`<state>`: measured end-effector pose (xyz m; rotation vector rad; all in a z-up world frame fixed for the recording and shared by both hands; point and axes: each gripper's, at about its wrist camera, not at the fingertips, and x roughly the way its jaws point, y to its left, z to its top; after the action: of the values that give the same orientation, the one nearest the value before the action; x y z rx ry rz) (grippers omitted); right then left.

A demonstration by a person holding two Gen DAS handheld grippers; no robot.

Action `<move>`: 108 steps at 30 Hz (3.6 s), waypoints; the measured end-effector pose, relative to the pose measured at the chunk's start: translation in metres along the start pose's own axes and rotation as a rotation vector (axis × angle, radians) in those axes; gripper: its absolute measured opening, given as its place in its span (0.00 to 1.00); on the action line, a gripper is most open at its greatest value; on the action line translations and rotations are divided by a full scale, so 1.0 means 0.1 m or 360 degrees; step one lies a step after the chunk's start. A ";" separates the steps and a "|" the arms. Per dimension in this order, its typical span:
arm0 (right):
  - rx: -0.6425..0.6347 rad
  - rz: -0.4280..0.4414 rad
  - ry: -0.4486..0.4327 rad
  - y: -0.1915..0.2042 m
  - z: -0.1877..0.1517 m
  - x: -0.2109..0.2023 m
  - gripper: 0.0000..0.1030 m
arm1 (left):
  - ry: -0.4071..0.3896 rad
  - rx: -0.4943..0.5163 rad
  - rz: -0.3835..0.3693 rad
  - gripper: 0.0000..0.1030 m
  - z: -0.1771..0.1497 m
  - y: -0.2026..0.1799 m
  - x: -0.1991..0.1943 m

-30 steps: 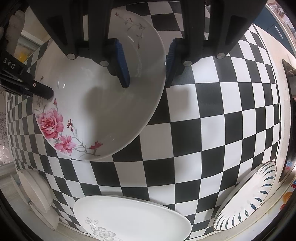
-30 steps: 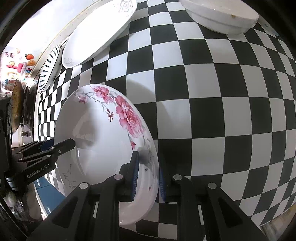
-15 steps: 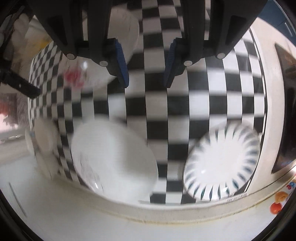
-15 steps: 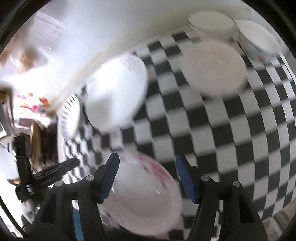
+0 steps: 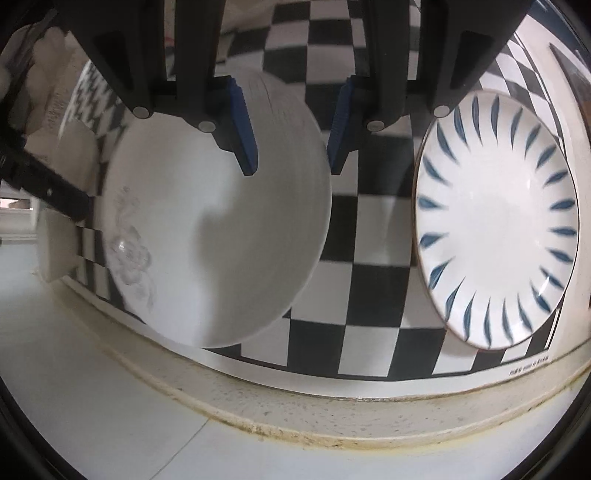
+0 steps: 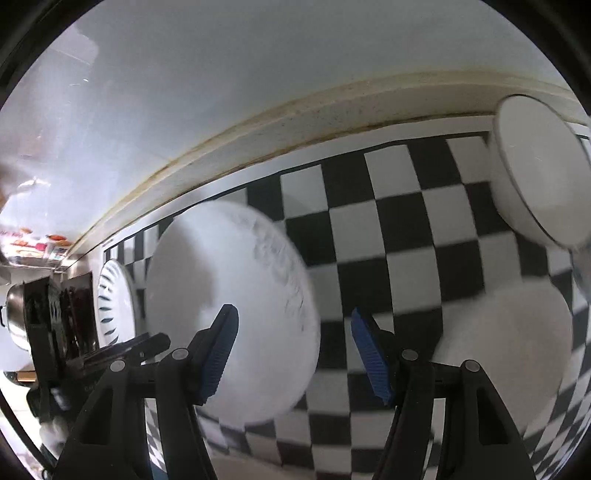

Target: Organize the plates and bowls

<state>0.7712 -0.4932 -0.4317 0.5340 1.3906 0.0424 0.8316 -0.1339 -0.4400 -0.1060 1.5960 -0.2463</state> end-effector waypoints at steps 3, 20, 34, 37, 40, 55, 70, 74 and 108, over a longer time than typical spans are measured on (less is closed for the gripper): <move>-0.0028 -0.0006 0.0075 -0.03 0.13 0.19 0.63 | 0.0015 0.0007 0.0030 0.35 0.10 -0.02 0.10; -0.0231 -0.0027 0.0207 0.11 0.11 0.47 0.21 | -0.0095 -0.0027 0.0045 0.31 0.02 0.12 0.05; -0.0280 0.0059 0.0147 0.23 -0.24 0.01 0.20 | -0.0174 0.0044 0.0053 0.31 -0.41 0.05 -0.56; -0.0274 0.0067 0.0133 0.22 -0.33 -0.14 0.20 | -0.0186 0.0061 0.0045 0.31 -0.54 0.03 -0.67; -0.0258 0.0078 0.0122 0.22 -0.45 -0.24 0.20 | -0.0192 0.0084 0.0046 0.31 -0.76 -0.03 -0.79; -0.0190 0.0102 0.0102 0.07 -1.48 -0.59 0.20 | -0.0161 0.0237 0.0074 0.31 -1.67 -0.28 -1.09; -0.0094 0.0128 0.0202 -0.27 -2.36 -0.28 0.20 | 0.0015 0.0282 0.0131 0.31 -2.25 -0.20 -0.62; -0.0109 0.0099 0.0226 -0.32 -2.47 -0.22 0.20 | 0.0049 0.0306 0.0140 0.31 -2.31 -0.22 -0.54; -0.0128 -0.0226 0.0456 -0.02 -2.57 0.04 0.24 | 0.0194 0.0439 0.0347 0.31 -2.50 -0.74 -0.15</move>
<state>0.5298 -0.4080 -0.4574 0.3707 1.6963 0.0617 0.5767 -0.1794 -0.4036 0.3000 1.6638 -0.3045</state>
